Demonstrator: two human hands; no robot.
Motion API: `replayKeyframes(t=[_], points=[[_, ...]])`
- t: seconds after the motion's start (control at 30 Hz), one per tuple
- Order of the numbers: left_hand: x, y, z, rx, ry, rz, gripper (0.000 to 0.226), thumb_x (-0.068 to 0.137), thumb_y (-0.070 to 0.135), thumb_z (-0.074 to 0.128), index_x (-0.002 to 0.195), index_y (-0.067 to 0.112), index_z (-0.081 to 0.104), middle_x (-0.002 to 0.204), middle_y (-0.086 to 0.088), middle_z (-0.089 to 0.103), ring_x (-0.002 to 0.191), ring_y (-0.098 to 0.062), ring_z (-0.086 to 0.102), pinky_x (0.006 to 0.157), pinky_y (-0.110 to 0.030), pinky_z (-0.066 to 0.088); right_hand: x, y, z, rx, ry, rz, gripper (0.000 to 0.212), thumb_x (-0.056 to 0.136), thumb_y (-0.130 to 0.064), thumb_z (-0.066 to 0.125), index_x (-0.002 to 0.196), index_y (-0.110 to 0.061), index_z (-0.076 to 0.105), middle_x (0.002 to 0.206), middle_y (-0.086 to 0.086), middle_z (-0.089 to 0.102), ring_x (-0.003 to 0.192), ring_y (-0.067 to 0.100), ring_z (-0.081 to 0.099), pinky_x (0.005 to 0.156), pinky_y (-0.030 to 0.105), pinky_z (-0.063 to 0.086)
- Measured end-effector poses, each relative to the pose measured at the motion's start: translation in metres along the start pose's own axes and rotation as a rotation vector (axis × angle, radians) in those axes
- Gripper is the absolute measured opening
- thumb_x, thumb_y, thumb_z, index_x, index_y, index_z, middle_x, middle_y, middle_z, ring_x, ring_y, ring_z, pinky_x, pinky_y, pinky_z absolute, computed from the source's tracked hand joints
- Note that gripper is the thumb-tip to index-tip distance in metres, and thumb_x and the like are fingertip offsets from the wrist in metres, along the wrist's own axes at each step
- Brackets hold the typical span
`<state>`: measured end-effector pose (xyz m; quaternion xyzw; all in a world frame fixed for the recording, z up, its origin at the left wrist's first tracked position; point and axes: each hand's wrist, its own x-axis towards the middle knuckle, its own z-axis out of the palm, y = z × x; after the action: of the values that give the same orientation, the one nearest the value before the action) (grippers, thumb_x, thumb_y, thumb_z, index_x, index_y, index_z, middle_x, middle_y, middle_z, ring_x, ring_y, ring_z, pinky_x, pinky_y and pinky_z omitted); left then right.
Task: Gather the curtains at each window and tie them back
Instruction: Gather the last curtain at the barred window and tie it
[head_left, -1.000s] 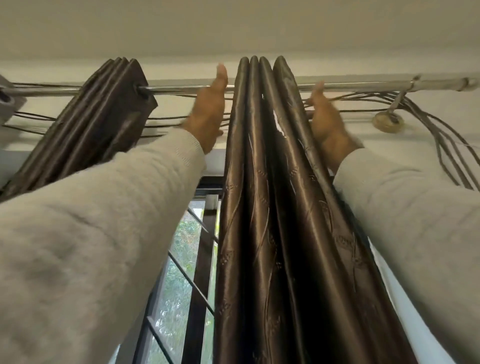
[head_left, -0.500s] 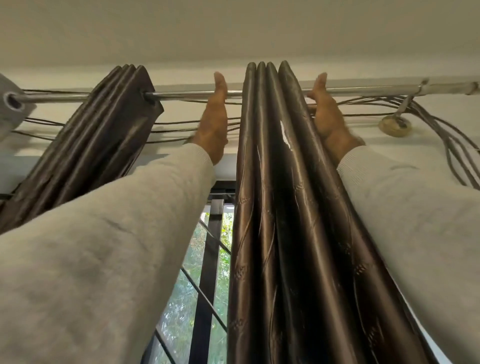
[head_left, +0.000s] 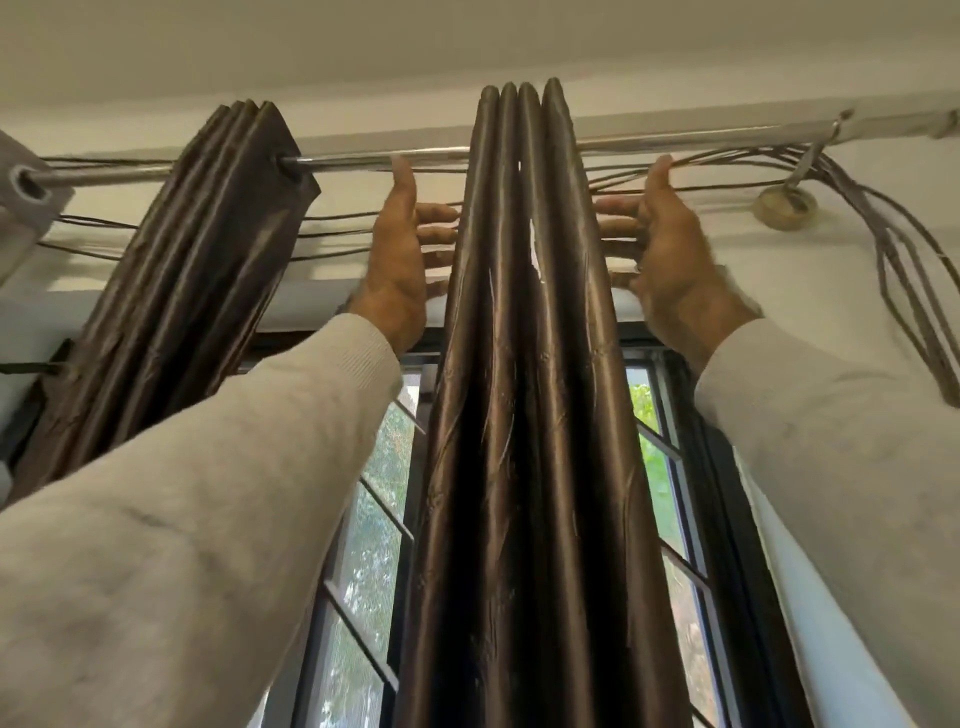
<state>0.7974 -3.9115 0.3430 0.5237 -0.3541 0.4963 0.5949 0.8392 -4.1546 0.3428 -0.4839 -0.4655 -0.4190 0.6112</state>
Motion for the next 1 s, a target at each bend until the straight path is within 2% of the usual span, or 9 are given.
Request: replayKeyframes(t=[0.07,0.1,0.2,0.33,0.5,0.7,0.77,0.9,1.0], points=[[-0.023,-0.004,0.016,-0.003,-0.104,-0.037,0.085,0.095,0.088,0.032,0.107,0.016,0.076,0.099,-0.004,0.075,0.092,-0.023,0.069,0.080,-0.040,0.053,-0.024,0.007,0.018,0.047,-0.068,0.057,0.075,0.108,-0.068,0.024,0.109,-0.013,0.075,0.092,0.002,0.076,0.084,0.014,0.071,0.071,0.031,0.057],[-0.036,-0.007,0.026,-0.019,-0.143,-0.054,0.087,0.097,0.087,0.032,0.109,0.013,0.075,0.101,-0.006,0.075,0.092,-0.025,0.068,0.078,-0.039,0.054,-0.038,0.011,0.028,0.076,-0.123,0.090,0.073,0.109,-0.066,0.025,0.107,-0.012,0.076,0.089,0.000,0.077,0.081,0.014,0.072,0.070,0.030,0.058],[-0.085,-0.021,0.040,-0.130,-0.193,-0.116,0.092,0.102,0.081,0.029,0.124,0.002,0.071,0.107,-0.015,0.074,0.091,-0.029,0.067,0.078,-0.040,0.055,-0.081,0.038,0.039,0.157,-0.200,0.112,0.071,0.108,-0.063,0.030,0.114,-0.010,0.078,0.107,0.012,0.080,0.099,0.028,0.074,0.088,0.041,0.059],[-0.133,-0.044,0.004,-0.098,-0.254,-0.124,0.090,0.101,0.080,0.022,0.119,0.005,0.069,0.104,-0.014,0.067,0.093,-0.028,0.062,0.083,-0.041,0.049,-0.132,0.048,0.008,0.242,-0.114,0.162,0.074,0.111,-0.058,0.025,0.082,-0.019,0.081,0.083,0.000,0.077,0.082,0.013,0.070,0.073,0.032,0.054],[-0.157,-0.043,-0.013,-0.095,-0.134,-0.082,0.082,0.101,0.075,0.027,0.117,0.007,0.070,0.098,-0.004,0.070,0.082,-0.014,0.067,0.066,-0.028,0.053,-0.155,0.036,0.005,0.247,-0.017,0.122,0.070,0.110,-0.059,0.025,0.094,-0.020,0.081,0.092,-0.003,0.078,0.091,0.010,0.069,0.083,0.035,0.049],[-0.224,-0.052,-0.008,-0.119,-0.242,-0.230,0.080,0.104,0.072,0.029,0.125,0.007,0.071,0.097,-0.001,0.071,0.084,-0.013,0.065,0.072,-0.030,0.050,-0.236,0.051,0.038,0.265,0.005,0.252,0.062,0.111,-0.052,0.033,0.095,-0.021,0.084,0.101,0.002,0.079,0.101,0.014,0.070,0.089,0.038,0.051],[-0.251,-0.056,-0.019,-0.169,-0.224,-0.280,0.077,0.105,0.071,0.029,0.119,0.009,0.072,0.099,-0.002,0.071,0.085,-0.011,0.064,0.074,-0.029,0.049,-0.271,0.054,0.039,0.253,0.039,0.306,0.058,0.112,-0.046,0.035,0.094,-0.022,0.085,0.100,-0.001,0.079,0.100,0.014,0.070,0.092,0.038,0.051],[-0.307,-0.071,-0.045,-0.223,-0.192,-0.402,0.068,0.100,0.070,0.033,0.110,0.019,0.077,0.108,-0.006,0.071,0.106,-0.023,0.061,0.092,-0.046,0.043,-0.340,0.054,0.045,0.232,0.087,0.398,0.054,0.110,-0.040,0.039,0.088,-0.023,0.085,0.092,-0.004,0.078,0.091,0.009,0.069,0.082,0.028,0.053],[-0.348,-0.075,-0.061,-0.256,-0.171,-0.482,0.062,0.099,0.067,0.034,0.093,0.029,0.083,0.100,0.002,0.074,0.101,-0.020,0.063,0.088,-0.042,0.046,-0.381,0.048,0.049,0.221,0.149,0.477,0.048,0.103,-0.054,0.052,0.100,-0.018,0.084,0.105,0.004,0.078,0.104,0.020,0.068,0.096,0.039,0.053]])
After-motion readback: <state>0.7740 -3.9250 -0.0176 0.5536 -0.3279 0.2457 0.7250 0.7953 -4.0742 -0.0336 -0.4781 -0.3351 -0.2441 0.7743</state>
